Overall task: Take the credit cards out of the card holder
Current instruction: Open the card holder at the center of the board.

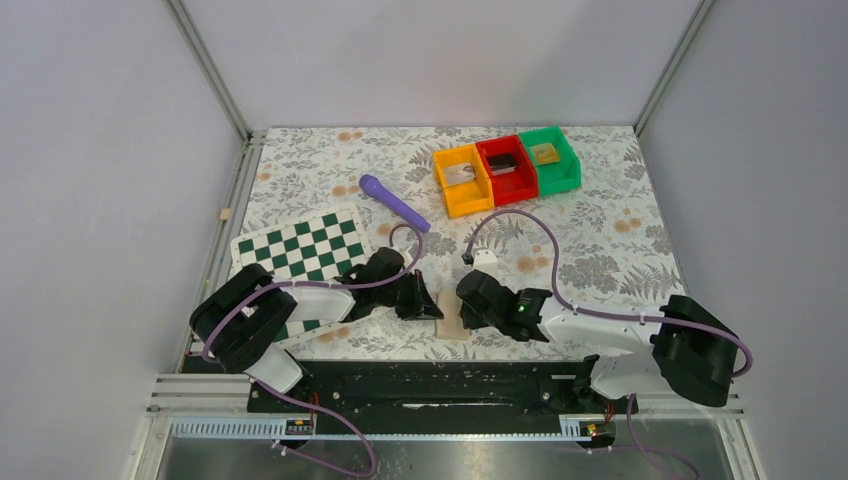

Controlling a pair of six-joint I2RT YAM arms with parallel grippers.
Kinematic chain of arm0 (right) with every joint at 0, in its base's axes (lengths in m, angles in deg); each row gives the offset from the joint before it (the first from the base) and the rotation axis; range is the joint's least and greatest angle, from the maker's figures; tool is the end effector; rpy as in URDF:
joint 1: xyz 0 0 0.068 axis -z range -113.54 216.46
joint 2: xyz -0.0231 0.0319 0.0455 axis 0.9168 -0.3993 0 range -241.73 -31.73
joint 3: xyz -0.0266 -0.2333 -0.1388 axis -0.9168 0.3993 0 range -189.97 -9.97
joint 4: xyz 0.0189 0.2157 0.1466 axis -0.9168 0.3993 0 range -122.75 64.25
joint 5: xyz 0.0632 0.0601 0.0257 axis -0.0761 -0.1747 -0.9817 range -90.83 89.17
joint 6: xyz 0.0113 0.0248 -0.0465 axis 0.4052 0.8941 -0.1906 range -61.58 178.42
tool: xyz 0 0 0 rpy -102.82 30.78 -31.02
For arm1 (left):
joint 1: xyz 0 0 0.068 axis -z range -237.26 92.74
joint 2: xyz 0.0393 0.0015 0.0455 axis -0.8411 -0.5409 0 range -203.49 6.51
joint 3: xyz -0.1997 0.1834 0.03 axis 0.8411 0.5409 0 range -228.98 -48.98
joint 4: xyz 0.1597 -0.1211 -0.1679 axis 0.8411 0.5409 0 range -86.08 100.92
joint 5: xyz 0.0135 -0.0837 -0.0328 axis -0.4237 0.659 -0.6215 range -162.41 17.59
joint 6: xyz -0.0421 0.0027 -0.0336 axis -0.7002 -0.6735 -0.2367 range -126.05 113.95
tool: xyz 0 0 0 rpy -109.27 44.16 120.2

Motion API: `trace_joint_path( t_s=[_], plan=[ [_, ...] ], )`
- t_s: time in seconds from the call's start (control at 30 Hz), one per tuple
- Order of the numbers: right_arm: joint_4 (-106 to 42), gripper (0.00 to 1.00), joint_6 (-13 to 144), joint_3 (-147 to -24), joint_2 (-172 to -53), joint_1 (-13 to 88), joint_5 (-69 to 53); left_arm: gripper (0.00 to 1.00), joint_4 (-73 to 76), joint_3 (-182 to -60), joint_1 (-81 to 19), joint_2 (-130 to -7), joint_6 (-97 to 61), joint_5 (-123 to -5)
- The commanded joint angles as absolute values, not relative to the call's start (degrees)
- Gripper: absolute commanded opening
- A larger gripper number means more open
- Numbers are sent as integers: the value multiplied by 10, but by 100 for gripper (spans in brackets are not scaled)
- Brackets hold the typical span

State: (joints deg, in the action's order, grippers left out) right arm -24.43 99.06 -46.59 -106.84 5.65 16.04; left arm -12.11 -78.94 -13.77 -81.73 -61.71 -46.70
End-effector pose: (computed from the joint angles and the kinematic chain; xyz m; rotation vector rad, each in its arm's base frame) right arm 0.1335 0.2180 0.1844 -0.2815 2.3861 0.5099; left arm 0.1855 -0.1972 0.1292 -0.0148 2.6473 -1.2772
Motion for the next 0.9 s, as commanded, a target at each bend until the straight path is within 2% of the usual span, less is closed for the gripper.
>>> trace_joint_path(
  t_s=[0.0, 0.23, 0.4, 0.53, 0.6, 0.73, 0.87],
  plan=[
    [-259, 1, 1003, -456, -1032, 56, 177, 0, -122, -792, -135, -823, -609, -476],
    [-237, 3, 1015, -421, -987, 73, 197, 0, -106, -788, -134, -820, -608, -492],
    [-225, 3, 1032, -392, -957, 81, 212, 21, -36, -803, -134, -786, -575, -537],
    [-226, 0, 1043, -377, -923, 81, 204, 49, 44, -829, -126, -751, -530, -582],
    [-240, 0, 1045, -368, -892, 81, 197, 58, 88, -850, -116, -736, -513, -611],
    [-264, 0, 1050, -353, -821, 81, 197, 69, 123, -873, -91, -705, -507, -643],
    [-284, 0, 1063, -343, -785, 81, 188, 75, 122, -898, -69, -700, -507, -635]
  ],
)
